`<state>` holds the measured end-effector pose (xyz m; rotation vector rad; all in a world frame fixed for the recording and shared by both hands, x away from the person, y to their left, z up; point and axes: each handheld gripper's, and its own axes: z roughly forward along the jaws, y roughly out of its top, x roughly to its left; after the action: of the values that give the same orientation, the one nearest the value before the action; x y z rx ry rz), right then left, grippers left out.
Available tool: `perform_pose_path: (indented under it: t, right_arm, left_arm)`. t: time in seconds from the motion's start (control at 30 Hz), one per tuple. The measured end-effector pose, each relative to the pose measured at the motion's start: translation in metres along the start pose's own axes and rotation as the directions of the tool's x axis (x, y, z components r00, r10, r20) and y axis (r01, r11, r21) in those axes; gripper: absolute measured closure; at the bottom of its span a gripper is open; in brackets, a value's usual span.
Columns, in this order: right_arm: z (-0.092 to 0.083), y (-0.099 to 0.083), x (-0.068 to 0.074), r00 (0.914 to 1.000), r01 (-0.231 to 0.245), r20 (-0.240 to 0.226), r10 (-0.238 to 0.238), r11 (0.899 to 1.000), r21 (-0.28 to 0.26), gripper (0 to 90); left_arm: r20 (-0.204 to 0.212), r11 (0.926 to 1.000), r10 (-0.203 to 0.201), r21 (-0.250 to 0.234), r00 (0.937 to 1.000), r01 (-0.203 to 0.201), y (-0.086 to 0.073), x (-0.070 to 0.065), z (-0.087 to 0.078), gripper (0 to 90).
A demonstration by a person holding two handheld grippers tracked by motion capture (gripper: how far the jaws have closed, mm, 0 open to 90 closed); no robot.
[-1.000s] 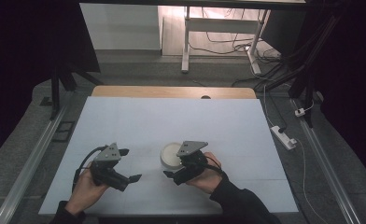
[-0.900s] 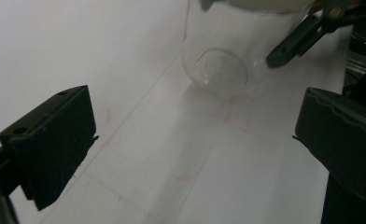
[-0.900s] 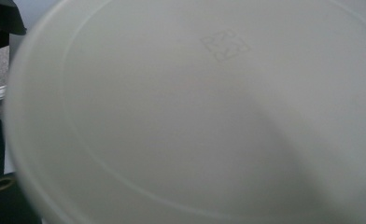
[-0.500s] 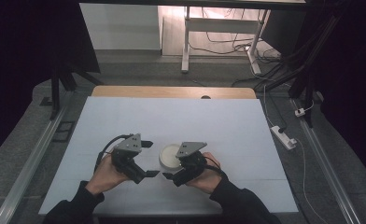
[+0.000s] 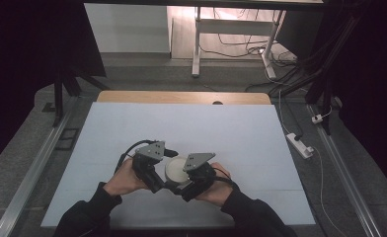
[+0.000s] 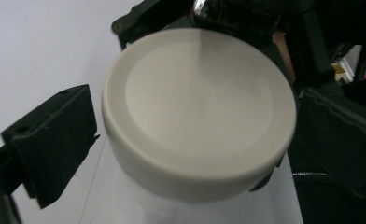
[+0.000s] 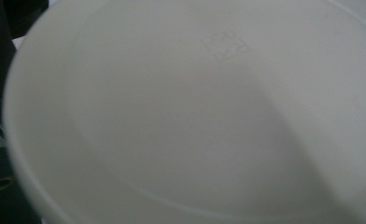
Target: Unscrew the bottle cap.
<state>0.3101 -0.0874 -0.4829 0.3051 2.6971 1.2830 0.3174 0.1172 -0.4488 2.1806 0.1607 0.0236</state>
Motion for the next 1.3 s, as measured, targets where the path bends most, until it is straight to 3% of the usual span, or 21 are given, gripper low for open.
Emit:
perform_pose_path:
  t: [0.07, 0.17, 0.33, 0.43, 0.6, 0.63, 0.67, 0.7, 0.77, 0.83, 0.87, 0.9, 0.97, 1.03, 1.13, 1.17, 1.23, 1.3]
  right_arm:
    - [0.001, 0.000, 0.001, 0.9999, 0.007, -0.007, -0.007, 1.000, 0.002, 6.3]
    - [0.002, 0.001, 0.003, 0.9998, 0.013, -0.016, -0.013, 1.000, 0.003, 6.4]
    - [0.002, 0.001, 0.004, 0.9998, 0.016, -0.010, -0.016, 1.000, 0.005, 6.3]
    - [0.002, 0.001, 0.004, 0.9999, 0.014, -0.006, -0.014, 1.000, 0.006, 6.4]
    - [0.003, 0.000, 0.002, 0.9987, -0.015, 0.048, 0.014, 1.000, 0.019, 6.4]
    - [0.003, 0.000, 0.001, 0.9980, -0.020, 0.060, 0.018, 1.000, 0.021, 6.4]
    - [0.003, 0.000, 0.001, 0.9972, -0.031, 0.068, 0.030, 0.999, 0.023, 6.4]
    - [0.003, 0.000, 0.000, 0.9963, -0.040, 0.077, 0.038, 0.999, 0.022, 6.4]
    - [0.002, 0.000, -0.002, 0.9945, -0.054, 0.091, 0.052, 0.998, 0.019, 6.4]
    - [0.002, 0.000, -0.003, 0.9921, -0.069, 0.106, 0.067, 0.997, 0.016, 6.4]
    - [0.002, -0.001, -0.004, 0.9912, -0.075, 0.110, 0.073, 0.997, 0.016, 6.4]
    - [0.002, -0.001, -0.004, 0.9912, -0.075, 0.110, 0.073, 0.997, 0.016, 6.4]
    - [0.001, -0.001, -0.005, 0.9885, -0.091, 0.122, 0.089, 0.996, 0.011, 6.4]
    - [0.001, -0.001, -0.005, 0.9883, -0.094, 0.122, 0.092, 0.995, 0.012, 6.4]
    - [0.001, -0.001, -0.005, 0.9894, -0.090, 0.115, 0.088, 0.996, 0.008, 6.4]
    - [0.001, -0.001, -0.004, 0.9899, -0.090, 0.111, 0.088, 0.996, 0.006, 6.4]
    - [0.001, -0.001, -0.004, 0.9921, -0.078, 0.098, 0.077, 0.997, 0.006, 6.4]
    - [0.000, -0.001, -0.004, 0.9940, -0.071, 0.083, 0.070, 0.997, 0.003, 6.4]
  left_arm:
    - [0.033, 0.9998, 0.017, -0.011, 0.9993, -0.017, 0.001, 0.001, 0.001, 2.0]
    - [0.047, 0.9994, 0.032, -0.015, 0.9984, -0.032, 0.002, 0.001, 0.004, 4.1]
    - [0.018, 0.9985, 0.051, -0.022, 0.9985, -0.050, 0.000, -0.001, 0.004, 7.4]
    - [0.009, 0.9990, 0.036, -0.026, 0.9993, -0.035, -0.001, -0.001, 0.004, 7.6]
    - [-0.076, 0.9992, -0.038, -0.012, 0.9964, 0.037, 0.003, -0.004, 0.008, 7.7]
    - [-0.076, 0.9992, -0.038, -0.012, 0.9964, 0.037, 0.003, -0.004, 0.008, 7.7]
    - [-0.090, 0.9985, -0.054, -0.012, 0.9945, 0.053, 0.005, -0.004, 0.009, 7.7]
    - [-0.121, 0.9961, -0.089, -0.013, 0.9887, 0.088, 0.007, -0.005, 0.011, 7.7]
    - [-0.134, 0.9952, -0.098, -0.009, 0.9861, 0.097, 0.008, -0.005, 0.011, 7.7]
    - [-0.169, 0.9909, -0.133, -0.007, 0.9765, 0.134, 0.011, -0.007, 0.013, 7.7]
    - [-0.197, 0.9865, -0.162, -0.008, 0.9669, 0.164, 0.014, -0.009, 0.015, 7.7]
    - [-0.197, 0.9865, -0.162, -0.008, 0.9669, 0.164, 0.014, -0.009, 0.015, 7.7]
    - [-0.219, 0.9802, -0.196, -0.017, 0.9557, 0.197, 0.015, -0.010, 0.017, 7.7]
    - [-0.219, 0.9806, -0.194, -0.017, 0.9563, 0.195, 0.015, -0.010, 0.017, 7.6]
    - [-0.194, 0.9875, -0.155, -0.005, 0.9686, 0.157, 0.015, -0.007, 0.014, 4.5]
    - [-0.194, 0.9875, -0.155, -0.005, 0.9686, 0.157, 0.015, -0.007, 0.014, 2.1]
    - [-0.165, 0.9920, -0.124, 0.002, 0.9784, 0.126, 0.016, -0.007, 0.006, 0.0]
    - [-0.159, 0.9939, -0.106, 0.012, 0.9815, 0.110, 0.016, -0.007, 0.003, 0.0]
